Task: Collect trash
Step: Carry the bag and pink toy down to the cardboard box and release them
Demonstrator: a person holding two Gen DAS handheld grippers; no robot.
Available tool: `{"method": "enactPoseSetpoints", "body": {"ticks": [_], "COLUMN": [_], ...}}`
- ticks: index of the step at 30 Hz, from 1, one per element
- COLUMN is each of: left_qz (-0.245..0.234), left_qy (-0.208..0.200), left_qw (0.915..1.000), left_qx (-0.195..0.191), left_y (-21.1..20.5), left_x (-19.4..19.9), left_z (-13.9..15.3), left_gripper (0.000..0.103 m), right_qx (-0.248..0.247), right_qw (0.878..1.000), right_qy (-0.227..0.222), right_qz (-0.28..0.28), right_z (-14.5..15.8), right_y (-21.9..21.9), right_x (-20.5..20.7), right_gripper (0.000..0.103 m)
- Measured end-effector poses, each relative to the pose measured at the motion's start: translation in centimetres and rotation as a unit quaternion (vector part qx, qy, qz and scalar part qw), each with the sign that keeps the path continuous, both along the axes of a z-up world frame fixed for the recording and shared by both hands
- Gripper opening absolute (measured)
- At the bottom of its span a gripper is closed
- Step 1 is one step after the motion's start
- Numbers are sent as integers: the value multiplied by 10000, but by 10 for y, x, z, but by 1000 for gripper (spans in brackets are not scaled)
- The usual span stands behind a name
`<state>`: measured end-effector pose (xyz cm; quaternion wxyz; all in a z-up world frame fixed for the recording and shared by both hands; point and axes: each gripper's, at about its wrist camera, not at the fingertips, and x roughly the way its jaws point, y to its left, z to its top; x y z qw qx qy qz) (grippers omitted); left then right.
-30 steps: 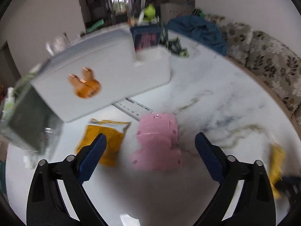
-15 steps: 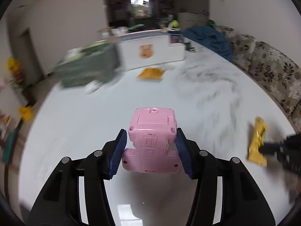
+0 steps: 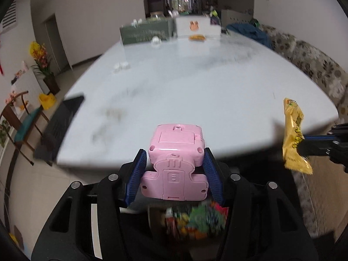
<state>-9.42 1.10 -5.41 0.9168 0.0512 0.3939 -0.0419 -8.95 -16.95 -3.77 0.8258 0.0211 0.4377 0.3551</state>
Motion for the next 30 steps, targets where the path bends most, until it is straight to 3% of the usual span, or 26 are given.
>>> {"method": "enactPoseSetpoints", "body": {"ticks": [4,8,9,10,12,13,15,25,29,30], "left_qz": [-84,-41,-22,-27,69,97,139,90,84,19], "left_qy": [341,721,891,1052,1285,1352,1451,1548,1334,1196], "left_qw": [9993,9972,9958,9943,9917,9907,9890,9873,9906,9926], "left_qx": [-84,-197,-186,-165,9,90,245,339,302,188], "left_y": [1,5,4,3,0,-2,-4,-9,-1,4], "left_x": [-20,-31,-29,-27,-26,-25,-24,-22,-32,-36], "left_z": [-26,-54,-65,-76,-94,-100,-110,-115,-84,-63], "left_gripper": [52,53,53,54,68,81,85,89,89,89], "right_qx": [-201,-633,-744,-828,-1078,-1179,-1157,-732,-368,-247], "right_qw": [9992,9950,9932,9920,9887,9873,9874,9917,9960,9976], "right_qy": [300,723,836,901,1011,1035,1061,1053,806,630], "right_qz": [161,285,312,304,241,232,209,-110,73,134], "right_z": [-24,-72,-86,-96,-122,-130,-136,-117,-67,-47], "right_y": [9,17,21,23,29,31,30,14,4,1], "right_x": [-27,-27,-23,-20,-10,-6,-4,-18,-25,-24], "right_gripper": [1,4,11,24,49,49,49,50,51,57]}}
